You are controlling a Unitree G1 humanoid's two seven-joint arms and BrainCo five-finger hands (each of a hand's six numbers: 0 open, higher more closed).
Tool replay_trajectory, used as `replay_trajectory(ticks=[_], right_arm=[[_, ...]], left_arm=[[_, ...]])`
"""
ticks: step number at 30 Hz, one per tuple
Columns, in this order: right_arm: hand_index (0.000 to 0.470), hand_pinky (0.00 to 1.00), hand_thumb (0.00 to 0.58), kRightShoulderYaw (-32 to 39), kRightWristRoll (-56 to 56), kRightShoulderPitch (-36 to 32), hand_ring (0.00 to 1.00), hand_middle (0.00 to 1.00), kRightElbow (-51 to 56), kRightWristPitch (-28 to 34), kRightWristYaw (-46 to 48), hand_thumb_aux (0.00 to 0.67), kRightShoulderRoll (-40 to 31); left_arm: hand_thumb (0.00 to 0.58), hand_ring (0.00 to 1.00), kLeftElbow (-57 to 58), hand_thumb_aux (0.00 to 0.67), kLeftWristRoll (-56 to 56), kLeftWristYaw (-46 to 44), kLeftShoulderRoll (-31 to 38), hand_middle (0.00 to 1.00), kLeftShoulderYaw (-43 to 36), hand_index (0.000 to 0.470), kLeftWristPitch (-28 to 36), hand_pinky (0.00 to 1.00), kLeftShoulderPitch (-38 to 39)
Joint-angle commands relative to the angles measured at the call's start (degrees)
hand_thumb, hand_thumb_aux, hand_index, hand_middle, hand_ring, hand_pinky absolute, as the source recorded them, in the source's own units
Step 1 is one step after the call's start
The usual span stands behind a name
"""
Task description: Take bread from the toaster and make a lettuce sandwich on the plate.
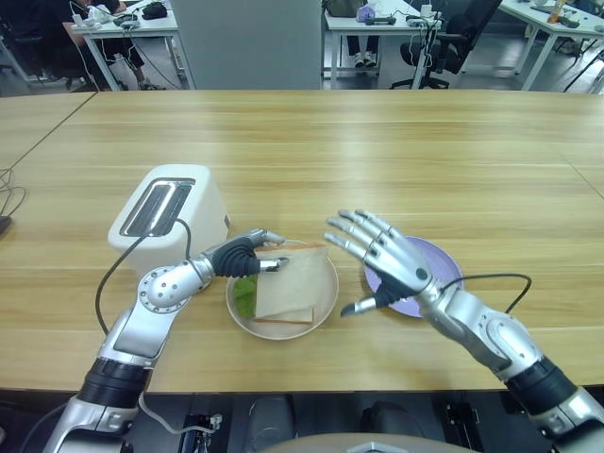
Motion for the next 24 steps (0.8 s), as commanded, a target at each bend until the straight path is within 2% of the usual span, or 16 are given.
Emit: replay_trajectory(ticks=[1,9,14,24], right_arm=[[0.0,0.0,0.0,2.17,-1.89,2.82,0.0,0.0,-1.66,-2.83,1.94,0.0,0.78],[0.0,0.0,0.0,7.03,-4.19,3.85,0.0,0.0,3.3,-5.39,7.39,0.0,3.11],[0.0,0.0,0.0,7.44,-4.39,2.91,0.0,0.0,5.89,-4.87,9.03,0.0,5.06],[0.0,0.0,0.0,8.27,-4.93,0.77,0.0,0.0,9.14,-4.31,11.24,0.0,8.24]], left_arm=[[0.58,1.0,7.96,0.67,-0.37,-2.42,-0.91,1.0,-1.12,0.46,-3.9,1.0,-4.01],[0.58,1.0,20.57,0.67,0.79,-4.01,-2.16,1.0,-1.78,0.46,-9.2,1.0,-10.58],[0.58,1.0,25.56,0.67,1.48,-5.71,-3.2,1.0,-3.4,0.46,-9.77,1.0,-12.2],[0.58,1.0,27.64,0.67,-3.23,-14.64,-4.6,1.0,-3.47,0.46,-1.06,1.0,-12.14]])
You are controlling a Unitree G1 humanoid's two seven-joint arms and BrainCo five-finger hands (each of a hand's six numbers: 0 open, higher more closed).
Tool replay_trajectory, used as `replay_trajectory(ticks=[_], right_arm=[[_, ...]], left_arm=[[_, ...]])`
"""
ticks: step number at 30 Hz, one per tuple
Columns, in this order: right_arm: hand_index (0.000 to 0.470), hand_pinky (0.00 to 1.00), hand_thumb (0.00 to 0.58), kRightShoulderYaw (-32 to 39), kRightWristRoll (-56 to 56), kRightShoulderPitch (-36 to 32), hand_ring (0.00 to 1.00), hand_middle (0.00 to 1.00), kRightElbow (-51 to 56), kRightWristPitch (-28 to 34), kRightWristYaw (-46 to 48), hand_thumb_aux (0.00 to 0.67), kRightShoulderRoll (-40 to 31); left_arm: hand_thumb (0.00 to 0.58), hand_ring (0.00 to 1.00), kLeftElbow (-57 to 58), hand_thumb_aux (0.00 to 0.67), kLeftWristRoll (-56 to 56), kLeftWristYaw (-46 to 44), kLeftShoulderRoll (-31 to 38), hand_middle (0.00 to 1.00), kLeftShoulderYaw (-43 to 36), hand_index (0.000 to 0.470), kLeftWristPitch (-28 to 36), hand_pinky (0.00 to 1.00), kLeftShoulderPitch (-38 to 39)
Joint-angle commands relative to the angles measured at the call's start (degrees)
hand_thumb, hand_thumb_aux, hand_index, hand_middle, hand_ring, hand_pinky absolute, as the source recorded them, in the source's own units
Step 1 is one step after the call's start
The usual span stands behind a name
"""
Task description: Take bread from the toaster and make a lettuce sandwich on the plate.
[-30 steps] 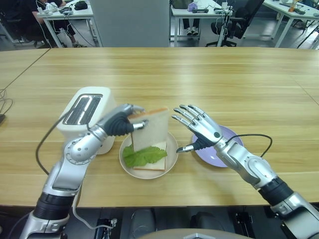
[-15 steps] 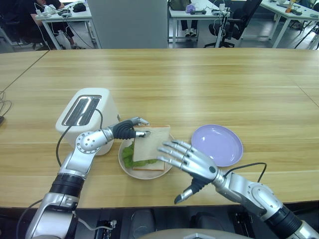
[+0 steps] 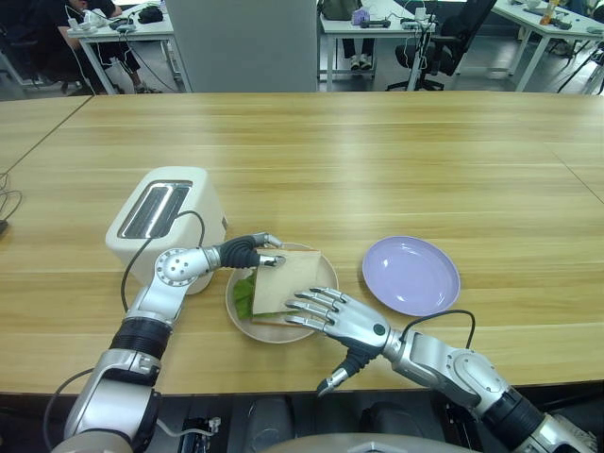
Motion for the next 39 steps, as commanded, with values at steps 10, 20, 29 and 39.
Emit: replay_trajectory(ticks=[10,20,29,39], right_arm=[[0.0,0.0,0.0,1.87,-0.39,-2.86,0.0,0.0,4.86,2.41,6.94,0.0,2.38],[0.0,0.0,0.0,5.69,3.29,-3.81,0.0,0.0,13.98,6.16,24.23,0.0,2.68],[0.0,0.0,0.0,5.24,6.89,-3.74,0.0,0.0,13.79,7.57,33.25,0.0,-1.68],[0.0,0.0,0.0,1.36,6.43,-4.24,0.0,0.0,17.28,8.83,31.35,0.0,-10.03]], left_arm=[[0.58,1.0,5.59,0.67,2.78,-0.8,-0.89,1.0,-1.54,0.46,2.35,1.0,-1.67],[0.58,1.0,5.67,0.67,13.41,8.17,-1.35,1.0,-5.7,0.46,-5.47,1.0,-1.7],[0.0,1.0,-1.79,0.0,39.43,39.17,4.34,1.0,-7.99,0.0,-10.02,1.0,-5.87],[0.0,0.71,-18.46,0.0,40.87,53.28,8.42,0.71,2.1,0.0,-4.21,0.71,-0.59]])
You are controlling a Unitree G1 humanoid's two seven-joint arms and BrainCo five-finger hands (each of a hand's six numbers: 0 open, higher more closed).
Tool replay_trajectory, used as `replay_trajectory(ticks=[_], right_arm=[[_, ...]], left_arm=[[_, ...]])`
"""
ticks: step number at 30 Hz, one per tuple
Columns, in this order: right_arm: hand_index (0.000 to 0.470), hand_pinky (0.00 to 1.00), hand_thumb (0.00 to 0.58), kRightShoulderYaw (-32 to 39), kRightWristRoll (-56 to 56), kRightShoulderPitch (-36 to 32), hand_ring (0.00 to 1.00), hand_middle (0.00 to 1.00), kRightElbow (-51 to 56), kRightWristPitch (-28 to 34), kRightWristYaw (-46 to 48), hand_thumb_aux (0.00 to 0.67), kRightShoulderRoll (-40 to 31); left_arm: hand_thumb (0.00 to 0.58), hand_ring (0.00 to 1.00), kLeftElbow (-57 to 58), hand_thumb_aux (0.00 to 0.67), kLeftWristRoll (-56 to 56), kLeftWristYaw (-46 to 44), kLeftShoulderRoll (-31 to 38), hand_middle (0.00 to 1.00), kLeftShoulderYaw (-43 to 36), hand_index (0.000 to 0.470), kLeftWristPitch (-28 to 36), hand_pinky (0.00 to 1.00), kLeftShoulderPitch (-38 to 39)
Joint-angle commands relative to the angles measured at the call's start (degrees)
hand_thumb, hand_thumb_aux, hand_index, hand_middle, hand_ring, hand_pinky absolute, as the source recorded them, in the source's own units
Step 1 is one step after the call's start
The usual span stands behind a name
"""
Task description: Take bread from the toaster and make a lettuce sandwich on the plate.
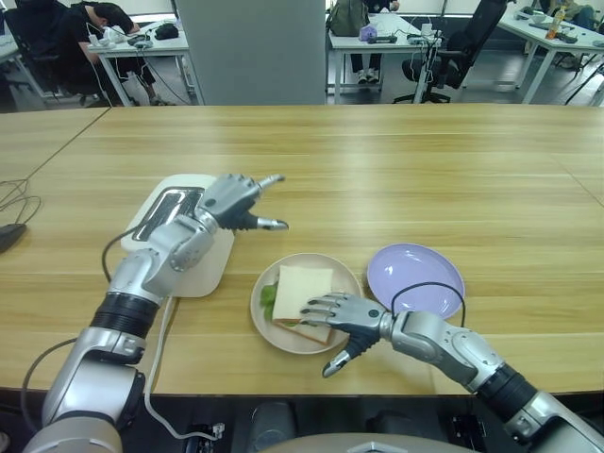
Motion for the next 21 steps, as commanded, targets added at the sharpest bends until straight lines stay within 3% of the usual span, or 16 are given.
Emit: replay_trajectory(ticks=[1,8,11,12,13,14,15,16,17,18,21], right_arm=[[0.0,0.0,0.0,0.85,-3.89,3.05,0.0,0.0,10.47,3.94,3.87,0.0,-5.76],[0.0,0.0,0.0,-3.97,0.51,3.73,0.0,0.0,5.24,4.11,3.63,0.0,-6.73],[0.0,0.0,0.0,-7.84,5.53,3.19,0.0,0.0,3.62,3.63,-0.93,0.0,-3.42],[0.0,0.0,0.0,-8.9,6.64,3.22,0.0,0.0,2.99,3.56,-1.78,0.0,-2.72],[0.0,0.0,0.0,-9.48,7.2,3.29,0.0,0.0,2.62,3.54,-2.1,0.0,-2.38],[0.0,0.0,0.0,-11.01,9.06,3.47,0.0,0.0,2.01,3.21,-3.51,0.0,-1.33],[0.175,0.0,0.357,-12.48,11.33,3.69,0.0,0.0,1.37,2.92,-4.65,0.255,-0.26],[0.314,0.0,0.521,-14.46,13.51,3.84,0.0,0.0,0.59,2.64,-6.84,0.457,1.15],[0.46,0.18,0.58,-16.5,14.9,3.76,0.18,0.18,-0.11,2.26,-9.46,0.67,2.35],[0.46,0.99,0.58,-18.16,16.43,3.61,0.99,0.99,-0.94,1.89,-10.69,0.67,3.03],[0.46,1.0,0.58,-22.78,23.93,4.13,1.0,1.0,-4.82,1.23,-10.28,0.67,4.6]], left_arm=[[0.0,0.7,-6.95,0.0,-2.75,-0.4,0.39,0.7,3.32,0.0,1.81,0.7,5.0],[0.0,0.69,-16.9,0.0,-10.42,-5.67,-0.49,0.69,7.22,0.0,4.35,0.69,13.53],[0.0,0.68,-20.77,0.0,-18.66,-13.13,-0.75,0.68,6.25,0.0,4.91,0.68,18.66],[0.258,0.74,-21.89,0.171,-20.72,-14.91,-0.9,0.74,6.31,0.117,5.28,0.74,19.93],[0.258,0.74,-22.57,0.171,-21.78,-15.93,-1.05,0.74,6.52,0.117,5.57,0.74,20.59],[0.52,0.82,-23.68,0.455,-23.48,-17.65,-0.85,0.82,6.72,0.312,5.67,0.82,21.82],[0.58,1.0,-24.66,0.67,-24.9,-19.19,-0.66,1.0,6.99,0.46,5.84,1.0,22.91],[0.58,1.0,-25.57,0.67,-26.2,-20.68,-0.25,1.0,7.17,0.46,5.77,1.0,24.01],[0.58,1.0,-26.41,0.67,-27.19,-22.04,0.03,1.0,7.41,0.46,6.02,1.0,25.0],[0.58,1.0,-27.1,0.67,-27.79,-22.91,0.16,1.0,7.58,0.46,6.3,1.0,25.78],[0.58,1.0,-29.69,0.67,-29.5,-26.23,0.45,1.0,6.94,0.46,7.45,1.0,28.44]])
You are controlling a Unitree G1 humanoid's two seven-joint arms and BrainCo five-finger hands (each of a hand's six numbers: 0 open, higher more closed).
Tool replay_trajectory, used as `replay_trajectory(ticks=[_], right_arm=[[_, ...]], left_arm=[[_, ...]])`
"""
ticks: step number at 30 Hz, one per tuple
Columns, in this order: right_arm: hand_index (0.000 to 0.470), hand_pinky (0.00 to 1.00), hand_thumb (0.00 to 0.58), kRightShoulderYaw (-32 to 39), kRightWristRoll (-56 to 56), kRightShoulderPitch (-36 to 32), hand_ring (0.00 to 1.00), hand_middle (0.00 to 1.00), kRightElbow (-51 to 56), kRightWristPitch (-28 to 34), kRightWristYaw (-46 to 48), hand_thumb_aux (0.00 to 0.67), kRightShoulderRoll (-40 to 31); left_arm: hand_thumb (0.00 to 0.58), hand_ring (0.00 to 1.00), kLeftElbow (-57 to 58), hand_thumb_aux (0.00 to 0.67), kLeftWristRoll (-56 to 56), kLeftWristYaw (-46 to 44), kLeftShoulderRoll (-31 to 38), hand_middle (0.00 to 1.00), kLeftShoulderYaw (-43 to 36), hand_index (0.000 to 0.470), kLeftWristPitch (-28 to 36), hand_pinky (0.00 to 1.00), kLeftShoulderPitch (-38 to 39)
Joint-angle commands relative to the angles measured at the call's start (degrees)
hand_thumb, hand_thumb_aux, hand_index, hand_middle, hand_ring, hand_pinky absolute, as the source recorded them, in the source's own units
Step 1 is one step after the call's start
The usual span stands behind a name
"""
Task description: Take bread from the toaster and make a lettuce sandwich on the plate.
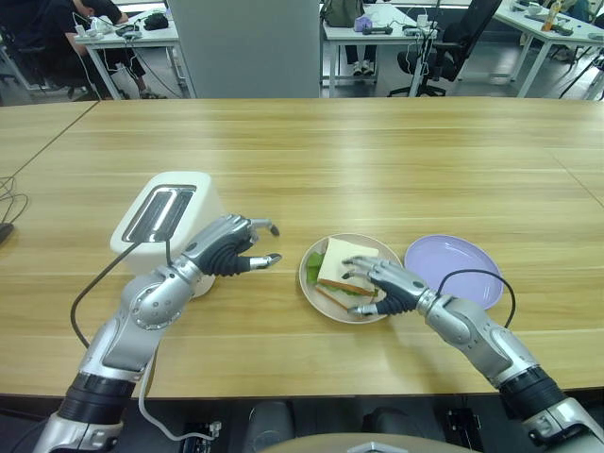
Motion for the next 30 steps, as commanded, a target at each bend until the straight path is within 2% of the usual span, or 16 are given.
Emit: replay_trajectory(ticks=[1,4,7,12,19,25,30], right_arm=[[0.46,1.0,0.58,-5.4,10.52,1.07,1.0,1.0,-5.06,-0.25,1.78,0.67,0.8],[0.46,1.0,0.58,-1.28,19.02,4.42,1.0,1.0,-8.19,1.8,14.74,0.67,-2.11],[0.46,1.0,0.58,5.14,21.36,9.64,1.0,1.0,-11.17,3.03,27.3,0.67,-7.56],[0.46,1.0,0.58,9.79,18.62,13.91,1.0,1.0,-11.22,3.83,36.3,0.67,-13.71],[0.46,1.0,0.58,11.29,6.69,11.37,1.0,1.0,-5.11,3.21,33.83,0.67,-14.29],[0.46,1.0,0.58,13.1,-5.75,4.79,1.0,1.0,5.19,2.93,22.65,0.67,-10.62],[0.46,1.0,0.58,14.82,-11.82,-3.68,1.0,1.0,15.17,3.55,13.27,0.67,-4.7]], left_arm=[[0.58,1.0,-3.78,0.67,-2.73,-5.58,0.89,1.0,-1.12,0.46,2.11,1.0,3.47],[0.58,1.0,-6.66,0.67,-4.46,-10.51,1.41,1.0,-3.86,0.46,3.55,1.0,7.15],[0.58,1.0,-7.18,0.67,-2.24,-13.88,1.61,1.0,-7.35,0.46,5.82,1.0,9.94],[0.58,1.0,-4.7,0.67,3.2,-16.44,-0.04,1.0,-14.0,0.46,7.42,1.0,10.4],[0.58,1.0,3.97,0.67,16.56,-13.67,-3.83,1.0,-22.51,0.46,7.85,1.0,7.17],[0.58,1.0,12.53,0.67,25.8,-10.04,-7.25,1.0,-26.6,0.46,9.63,1.0,1.24],[0.58,1.0,21.8,0.67,30.55,-6.74,-10.58,1.0,-29.32,0.46,11.37,1.0,-4.96]])
